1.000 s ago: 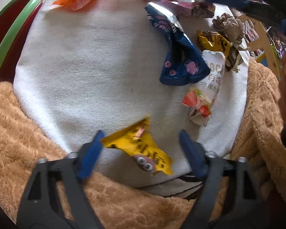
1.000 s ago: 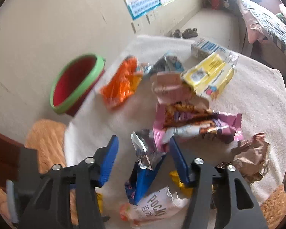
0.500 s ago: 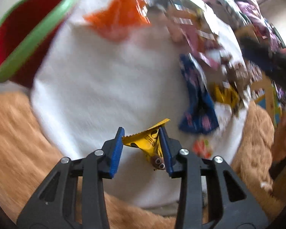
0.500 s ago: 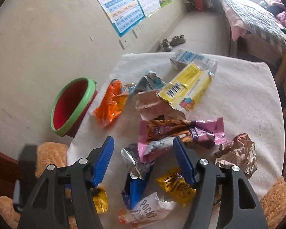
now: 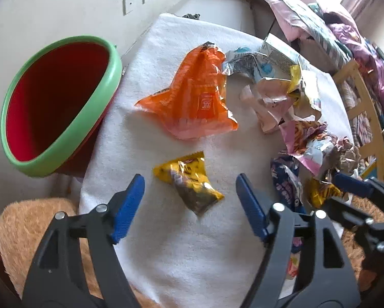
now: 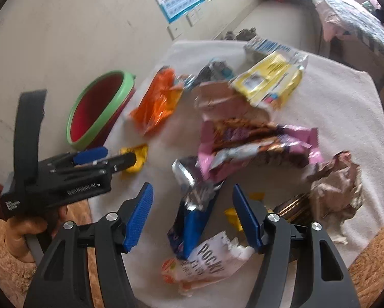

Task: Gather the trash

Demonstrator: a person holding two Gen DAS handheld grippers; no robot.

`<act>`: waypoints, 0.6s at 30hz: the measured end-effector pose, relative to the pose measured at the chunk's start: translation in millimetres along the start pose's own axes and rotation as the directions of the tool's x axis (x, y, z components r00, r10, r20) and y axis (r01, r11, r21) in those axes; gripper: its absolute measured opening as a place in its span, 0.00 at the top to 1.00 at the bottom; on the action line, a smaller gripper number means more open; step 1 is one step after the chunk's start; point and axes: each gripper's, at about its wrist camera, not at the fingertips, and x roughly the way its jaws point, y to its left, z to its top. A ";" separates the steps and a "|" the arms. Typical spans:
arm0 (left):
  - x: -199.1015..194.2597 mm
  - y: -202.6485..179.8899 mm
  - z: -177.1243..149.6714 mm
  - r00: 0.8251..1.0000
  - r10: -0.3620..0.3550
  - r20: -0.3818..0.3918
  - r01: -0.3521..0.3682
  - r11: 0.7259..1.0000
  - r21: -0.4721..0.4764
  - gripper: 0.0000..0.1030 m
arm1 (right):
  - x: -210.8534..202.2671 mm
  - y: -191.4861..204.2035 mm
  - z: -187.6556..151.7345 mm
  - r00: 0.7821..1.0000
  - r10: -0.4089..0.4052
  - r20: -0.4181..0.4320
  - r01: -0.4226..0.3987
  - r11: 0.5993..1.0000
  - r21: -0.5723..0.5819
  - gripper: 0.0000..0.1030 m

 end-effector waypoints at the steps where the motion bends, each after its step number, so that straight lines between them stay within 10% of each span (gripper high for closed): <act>1: -0.1 2.3 -2.6 1.000 -0.002 -0.002 0.002 1.000 -0.010 0.31 | 2.3 1.2 -1.0 1.000 0.002 -0.009 -0.002 1.000 -0.003 0.40; 18: 30.8 22.2 -4.4 0.998 0.013 -0.063 -0.017 0.997 -0.074 0.40 | 21.8 -1.3 -7.7 0.995 -0.020 -0.100 0.021 1.000 0.010 0.40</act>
